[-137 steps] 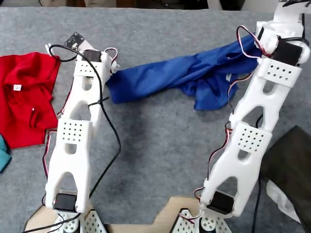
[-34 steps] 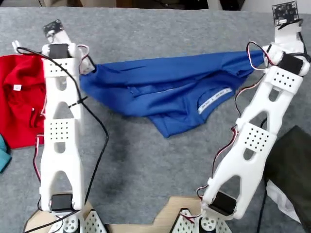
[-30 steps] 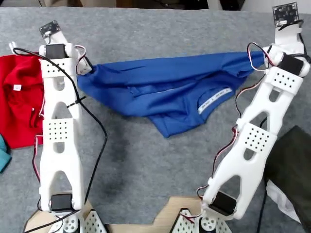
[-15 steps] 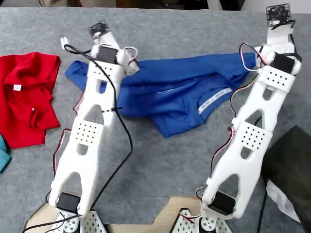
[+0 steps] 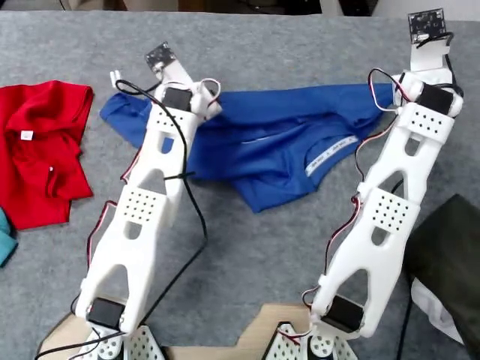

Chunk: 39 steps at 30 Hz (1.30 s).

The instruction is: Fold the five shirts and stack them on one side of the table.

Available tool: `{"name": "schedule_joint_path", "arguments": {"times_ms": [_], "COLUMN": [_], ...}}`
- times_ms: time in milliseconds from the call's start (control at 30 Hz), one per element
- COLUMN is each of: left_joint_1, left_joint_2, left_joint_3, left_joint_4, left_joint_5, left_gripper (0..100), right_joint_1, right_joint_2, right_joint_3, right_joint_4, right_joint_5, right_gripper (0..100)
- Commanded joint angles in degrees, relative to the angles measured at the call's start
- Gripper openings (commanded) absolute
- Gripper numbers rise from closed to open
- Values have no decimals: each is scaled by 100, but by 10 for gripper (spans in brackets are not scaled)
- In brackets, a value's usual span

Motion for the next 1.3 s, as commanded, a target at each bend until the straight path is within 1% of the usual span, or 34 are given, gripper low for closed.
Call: {"name": "schedule_joint_path", "arguments": {"times_ms": [0, 100, 233, 300, 333, 400, 433, 533, 633, 700, 733, 767, 900, 967, 1100, 1267], "left_joint_1": [-185, -167, -53, -18, 9, 26, 26, 88, 484, 818, 949, 1055, 1204, 1310, 1503, 1380], "left_joint_2": [-101, -101, -101, -101, -101, -136, -224, -620, -1138, -1420, -1543, -1657, -1886, -1912, -2079, -2703], "left_joint_3": [-79, -79, -79, -79, -79, -123, -264, -396, -378, -378, -378, -378, -325, -18, 1380, 3218], "left_joint_4": [-730, -1530, -2444, -2743, -2760, -2391, -1969, -220, 1451, 2171, 2409, 2558, 2585, 2593, 2593, 2593], "left_joint_5": [9, -229, -281, -422, -501, -589, -624, -1046, -1512, -1943, -2084, -2189, -2207, -2180, -2207, -2233], "left_gripper": [36, 20, 20, 20, 20, 21, 23, 55, 107, 110, 110, 110, 112, 113, 111, 110], "right_joint_1": [-92, -92, -92, -110, -119, -119, -119, -119, -119, -110, -92, -84, -48, 22, 180, 365], "right_joint_2": [-31, -22, -31, -48, -48, -48, -48, -48, -57, -31, -22, -22, -22, -48, -57, -22], "right_joint_3": [-84, -75, -75, -75, -75, -75, -75, -84, -92, -215, -268, -303, -330, -330, -409, -532], "right_joint_4": [-18, -9, 88, 158, 158, 158, 158, 132, 123, 132, 141, 149, 158, 149, 70, -114], "right_joint_5": [-44, -44, -26, -18, -18, -18, -18, -9, 44, 132, 132, 141, 141, 149, 246, 308], "right_gripper": [5, 5, 5, 5, 5, 5, 5, 5, 5, 5, 5, 5, 5, 5, 5, 5]}}
